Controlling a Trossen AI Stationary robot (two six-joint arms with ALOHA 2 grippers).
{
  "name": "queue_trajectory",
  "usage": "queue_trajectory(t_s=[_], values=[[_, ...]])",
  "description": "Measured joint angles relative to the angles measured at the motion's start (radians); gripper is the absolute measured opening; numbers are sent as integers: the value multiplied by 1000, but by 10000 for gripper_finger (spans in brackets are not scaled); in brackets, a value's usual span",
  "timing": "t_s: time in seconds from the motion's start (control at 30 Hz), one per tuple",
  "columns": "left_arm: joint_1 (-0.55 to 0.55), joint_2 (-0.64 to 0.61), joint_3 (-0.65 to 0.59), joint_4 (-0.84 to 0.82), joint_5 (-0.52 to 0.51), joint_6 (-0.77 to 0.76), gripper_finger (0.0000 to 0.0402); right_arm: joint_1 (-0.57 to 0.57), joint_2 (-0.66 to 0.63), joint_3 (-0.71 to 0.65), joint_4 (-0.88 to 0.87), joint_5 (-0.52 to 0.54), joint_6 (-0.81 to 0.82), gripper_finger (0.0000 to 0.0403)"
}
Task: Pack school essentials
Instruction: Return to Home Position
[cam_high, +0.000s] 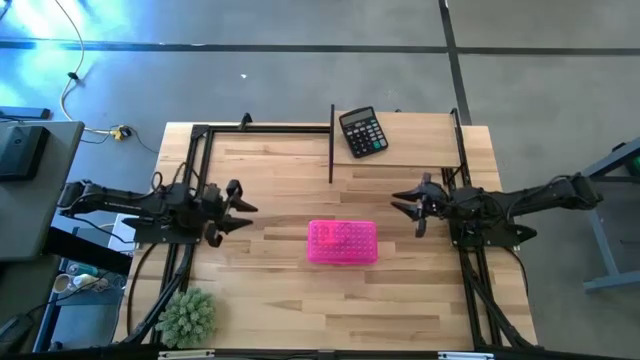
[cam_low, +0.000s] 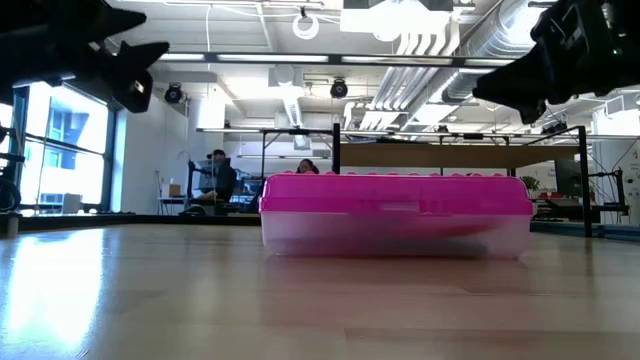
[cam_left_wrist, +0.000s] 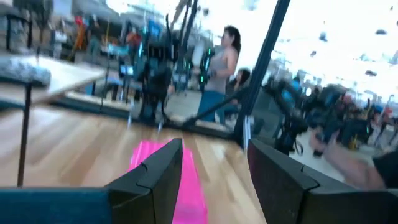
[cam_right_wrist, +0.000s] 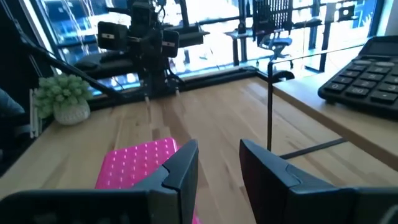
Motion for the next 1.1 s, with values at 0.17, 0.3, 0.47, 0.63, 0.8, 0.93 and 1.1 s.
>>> queue_trajectory(t_s=[0.17, 0.3, 0.47, 0.63, 0.8, 0.93, 1.1], values=[[0, -106, 0, -11, -8, -4, 172, 0, -116, -49, -17, -1, -29, 108], [0, -189, 0, -39, -8, 1, 172, 0, -213, -58, -107, 2, -35, 108], [0, -299, 38, -236, -16, 1, 172, 0, -342, -58, -261, 4, -20, 108], [0, -337, 82, -486, -96, 18, 172, 0, -459, -58, -383, 29, -6, 108], [0, -329, 59, -490, -139, 38, 172, 0, -454, -58, -415, 57, 3, 108], [0, -328, 13, -463, -146, 50, 172, 0, -453, -57, -424, 56, 18, 108], [0, -317, 3, -434, -147, 100, 172, 0, -450, -57, -424, 85, 21, 108]])
